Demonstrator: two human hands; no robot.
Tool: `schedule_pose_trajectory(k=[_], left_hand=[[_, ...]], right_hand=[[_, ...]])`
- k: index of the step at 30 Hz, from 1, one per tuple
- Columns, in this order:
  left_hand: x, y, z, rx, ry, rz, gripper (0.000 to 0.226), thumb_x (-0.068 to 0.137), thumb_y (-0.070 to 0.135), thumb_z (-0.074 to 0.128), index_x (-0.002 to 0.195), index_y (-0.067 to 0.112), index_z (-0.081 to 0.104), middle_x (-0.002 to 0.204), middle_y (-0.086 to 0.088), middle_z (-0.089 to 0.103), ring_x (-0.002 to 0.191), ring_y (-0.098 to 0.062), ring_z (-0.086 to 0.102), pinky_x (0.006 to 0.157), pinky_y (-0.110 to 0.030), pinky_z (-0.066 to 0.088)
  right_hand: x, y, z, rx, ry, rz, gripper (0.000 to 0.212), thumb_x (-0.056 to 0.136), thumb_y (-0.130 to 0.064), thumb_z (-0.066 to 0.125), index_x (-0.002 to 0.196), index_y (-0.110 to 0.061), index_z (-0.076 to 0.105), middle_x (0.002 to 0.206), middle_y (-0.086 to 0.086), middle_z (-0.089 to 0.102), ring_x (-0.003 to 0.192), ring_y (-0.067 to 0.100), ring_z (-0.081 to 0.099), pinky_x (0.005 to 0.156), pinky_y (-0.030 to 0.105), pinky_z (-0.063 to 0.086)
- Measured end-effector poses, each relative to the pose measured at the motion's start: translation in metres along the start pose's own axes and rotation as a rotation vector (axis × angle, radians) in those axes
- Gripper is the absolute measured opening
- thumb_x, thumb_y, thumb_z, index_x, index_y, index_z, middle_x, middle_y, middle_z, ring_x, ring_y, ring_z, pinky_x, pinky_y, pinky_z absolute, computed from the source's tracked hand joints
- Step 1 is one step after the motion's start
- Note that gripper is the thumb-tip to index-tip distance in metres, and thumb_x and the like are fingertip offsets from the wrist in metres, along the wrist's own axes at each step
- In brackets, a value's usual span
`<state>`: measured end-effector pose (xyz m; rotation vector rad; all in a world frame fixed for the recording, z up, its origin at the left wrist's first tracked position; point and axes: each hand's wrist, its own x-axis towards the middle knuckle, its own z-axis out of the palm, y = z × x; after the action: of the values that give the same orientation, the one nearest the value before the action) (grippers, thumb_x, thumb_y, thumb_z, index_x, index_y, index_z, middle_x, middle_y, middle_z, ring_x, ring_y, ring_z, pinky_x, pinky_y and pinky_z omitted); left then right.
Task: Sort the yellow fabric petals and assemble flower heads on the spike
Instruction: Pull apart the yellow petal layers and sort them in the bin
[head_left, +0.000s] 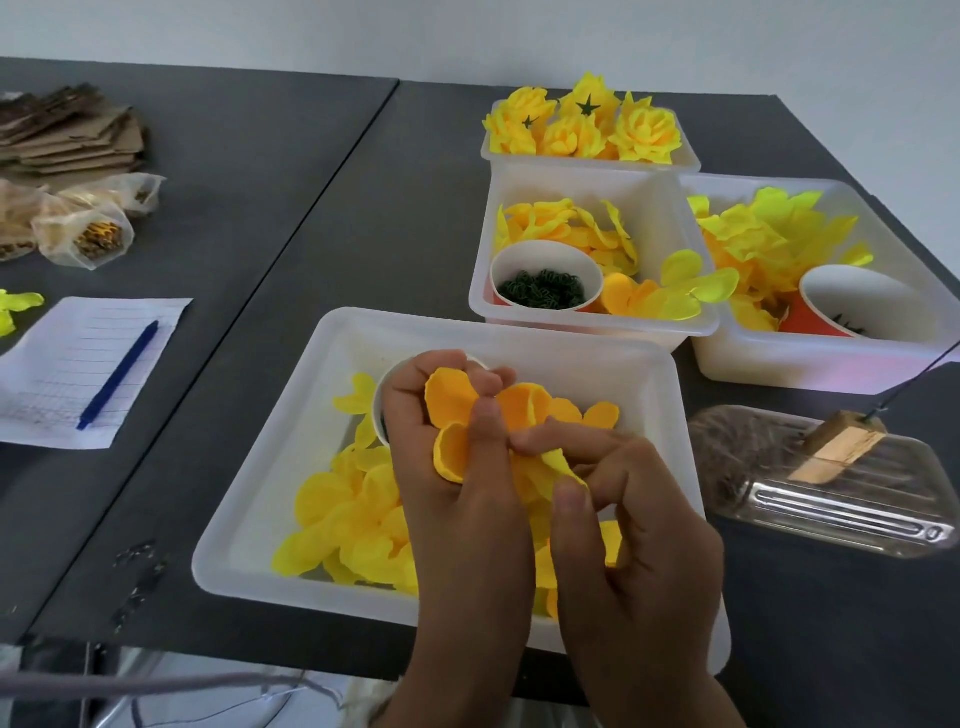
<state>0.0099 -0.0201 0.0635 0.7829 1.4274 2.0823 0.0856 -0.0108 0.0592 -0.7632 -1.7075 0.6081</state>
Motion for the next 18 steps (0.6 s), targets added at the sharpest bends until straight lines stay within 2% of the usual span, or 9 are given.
schedule_pose_trajectory(k=[5, 9, 11, 14, 16, 18], left_hand=[[-0.002, 0.004, 0.003, 0.131, -0.004, 0.254, 0.016, 0.095, 0.013, 0.049, 0.103, 0.027, 0.045, 0.101, -0.010, 0.054, 0.091, -0.031, 0.057, 0.075, -0.054, 0.051], [0.000, -0.001, 0.005, 0.161, 0.030, 0.189, 0.013, 0.094, 0.020, 0.049, 0.099, 0.032, 0.047, 0.102, -0.010, 0.056, 0.092, -0.028, 0.056, 0.078, -0.050, 0.049], [-0.001, -0.003, 0.005, 0.124, 0.000, 0.167, 0.013, 0.094, 0.017, 0.050, 0.100, 0.028, 0.049, 0.101, -0.009, 0.057, 0.093, -0.026, 0.057, 0.078, -0.050, 0.050], [-0.003, -0.006, 0.006, 0.114, -0.072, 0.298, 0.019, 0.095, 0.010, 0.049, 0.104, 0.026, 0.046, 0.101, -0.006, 0.055, 0.104, -0.028, 0.058, 0.084, -0.044, 0.050], [-0.005, -0.008, 0.007, 0.101, -0.128, 0.382, 0.023, 0.093, 0.009, 0.048, 0.109, 0.025, 0.044, 0.102, 0.000, 0.055, 0.110, -0.029, 0.056, 0.089, -0.032, 0.048], [-0.005, -0.010, 0.007, 0.115, -0.165, 0.427, 0.026, 0.091, 0.008, 0.048, 0.112, 0.024, 0.043, 0.104, 0.006, 0.055, 0.112, -0.029, 0.056, 0.091, -0.029, 0.045]], right_hand=[[-0.008, 0.001, -0.004, 0.051, 0.014, -0.039, 0.028, 0.099, -0.028, 0.043, 0.073, -0.016, 0.041, 0.098, -0.007, 0.066, 0.079, 0.007, 0.063, 0.067, 0.017, 0.046], [-0.013, 0.002, -0.003, 0.056, 0.030, -0.034, 0.026, 0.099, -0.027, 0.043, 0.074, -0.017, 0.041, 0.099, -0.008, 0.065, 0.076, 0.009, 0.061, 0.065, 0.021, 0.047], [-0.012, 0.002, -0.003, 0.036, 0.023, -0.003, 0.023, 0.096, -0.025, 0.046, 0.074, -0.019, 0.042, 0.097, -0.011, 0.064, 0.073, 0.007, 0.060, 0.064, 0.018, 0.046], [-0.003, -0.001, -0.005, 0.083, 0.032, 0.186, 0.013, 0.085, -0.026, 0.051, 0.075, -0.024, 0.043, 0.088, -0.011, 0.065, 0.070, 0.007, 0.061, 0.061, 0.015, 0.047], [0.004, -0.004, -0.009, 0.176, 0.022, 0.370, 0.013, 0.081, -0.029, 0.056, 0.076, -0.026, 0.044, 0.079, -0.003, 0.063, 0.069, 0.013, 0.062, 0.060, 0.019, 0.049], [0.012, -0.004, -0.014, 0.284, -0.045, 0.535, 0.017, 0.083, -0.023, 0.064, 0.079, -0.024, 0.047, 0.075, 0.005, 0.062, 0.065, 0.014, 0.061, 0.057, 0.020, 0.051]])
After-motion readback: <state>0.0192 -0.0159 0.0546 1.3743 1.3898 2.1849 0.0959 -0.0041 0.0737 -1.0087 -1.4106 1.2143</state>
